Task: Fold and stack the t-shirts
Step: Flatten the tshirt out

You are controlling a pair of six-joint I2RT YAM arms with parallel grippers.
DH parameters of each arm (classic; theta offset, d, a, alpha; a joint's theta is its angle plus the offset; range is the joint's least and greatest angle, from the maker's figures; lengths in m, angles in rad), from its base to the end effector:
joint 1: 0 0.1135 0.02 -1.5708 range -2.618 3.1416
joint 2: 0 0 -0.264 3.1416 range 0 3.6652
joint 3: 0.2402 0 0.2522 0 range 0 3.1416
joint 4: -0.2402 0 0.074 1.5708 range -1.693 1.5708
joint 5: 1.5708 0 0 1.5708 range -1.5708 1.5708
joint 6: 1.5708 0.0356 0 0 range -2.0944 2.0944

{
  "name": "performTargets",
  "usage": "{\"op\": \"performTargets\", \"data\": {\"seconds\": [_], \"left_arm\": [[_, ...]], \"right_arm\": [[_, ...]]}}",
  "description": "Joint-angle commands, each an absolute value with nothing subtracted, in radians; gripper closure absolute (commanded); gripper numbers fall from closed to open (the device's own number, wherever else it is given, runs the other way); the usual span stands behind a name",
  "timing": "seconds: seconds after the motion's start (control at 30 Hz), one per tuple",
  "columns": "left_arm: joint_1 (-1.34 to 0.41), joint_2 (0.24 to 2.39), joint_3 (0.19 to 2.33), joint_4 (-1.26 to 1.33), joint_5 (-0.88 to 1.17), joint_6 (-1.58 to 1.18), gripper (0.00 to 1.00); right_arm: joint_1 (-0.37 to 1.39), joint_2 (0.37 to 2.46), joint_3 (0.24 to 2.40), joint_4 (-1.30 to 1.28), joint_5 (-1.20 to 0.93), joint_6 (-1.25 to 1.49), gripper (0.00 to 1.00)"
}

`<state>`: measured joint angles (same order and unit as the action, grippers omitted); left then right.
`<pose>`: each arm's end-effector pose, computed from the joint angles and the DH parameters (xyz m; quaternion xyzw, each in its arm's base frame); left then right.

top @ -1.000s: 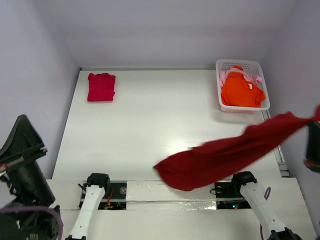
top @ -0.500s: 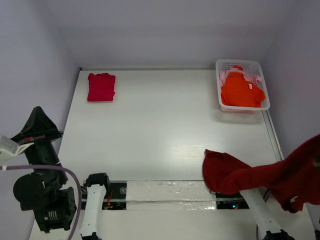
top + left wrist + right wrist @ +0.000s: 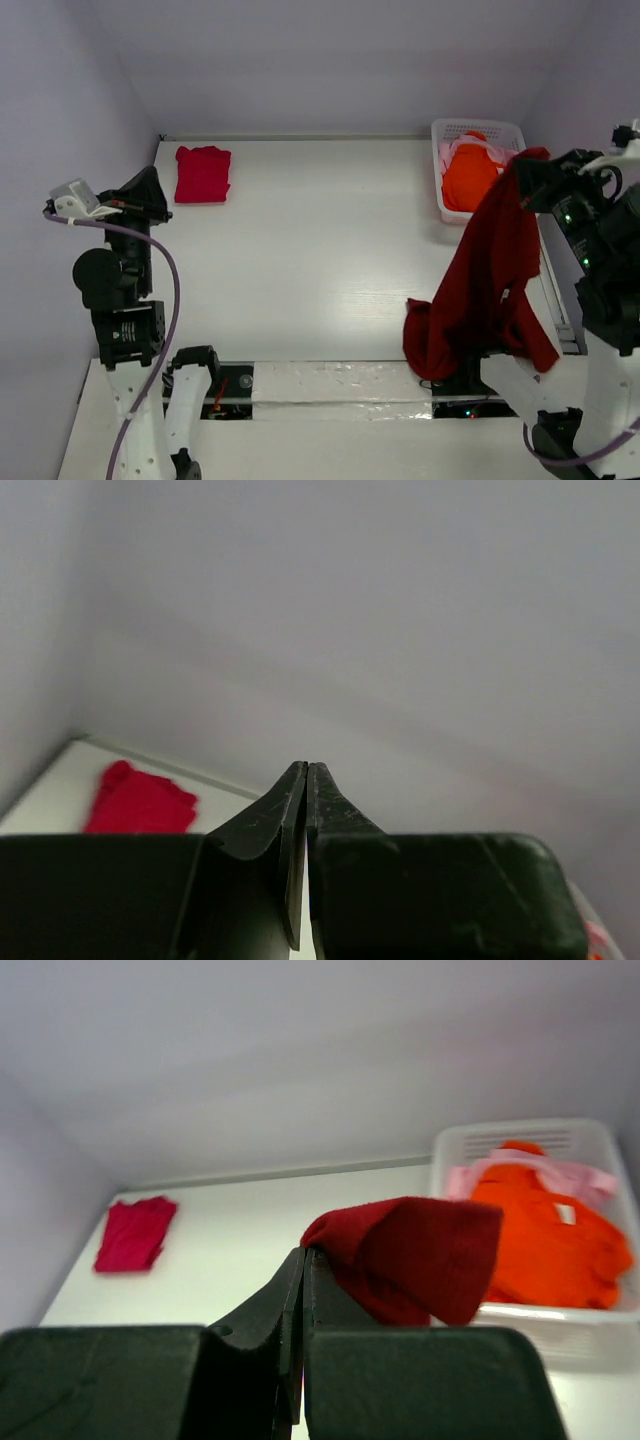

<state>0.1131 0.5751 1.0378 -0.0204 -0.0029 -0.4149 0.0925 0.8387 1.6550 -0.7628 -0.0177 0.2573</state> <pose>0.0894 0.0103 0.4670 -0.1407 0.5159 -0.1263 0.8355 0.0766 0.0077 0.5353 0.0502 0.6861 0.1323 0.7136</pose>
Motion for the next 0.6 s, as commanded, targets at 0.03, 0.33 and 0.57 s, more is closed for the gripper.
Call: {"op": "performTargets", "data": {"seconds": [0.03,0.33,0.57], "left_arm": [[0.106,0.629,0.939,0.344,0.305,-0.572,1.0],[-0.22,0.974,0.885,0.783,0.558,-0.765,0.52],[-0.403,1.253,0.871,0.966,0.511,-0.811,0.29]], "right_arm": [[0.092,0.954,1.791,-0.684,-0.236,0.301,1.0],[0.164,1.048,1.951,-0.764,-0.201,0.307,1.0],[0.183,1.14,2.094,-0.824,-0.166,0.293,1.0]]}}
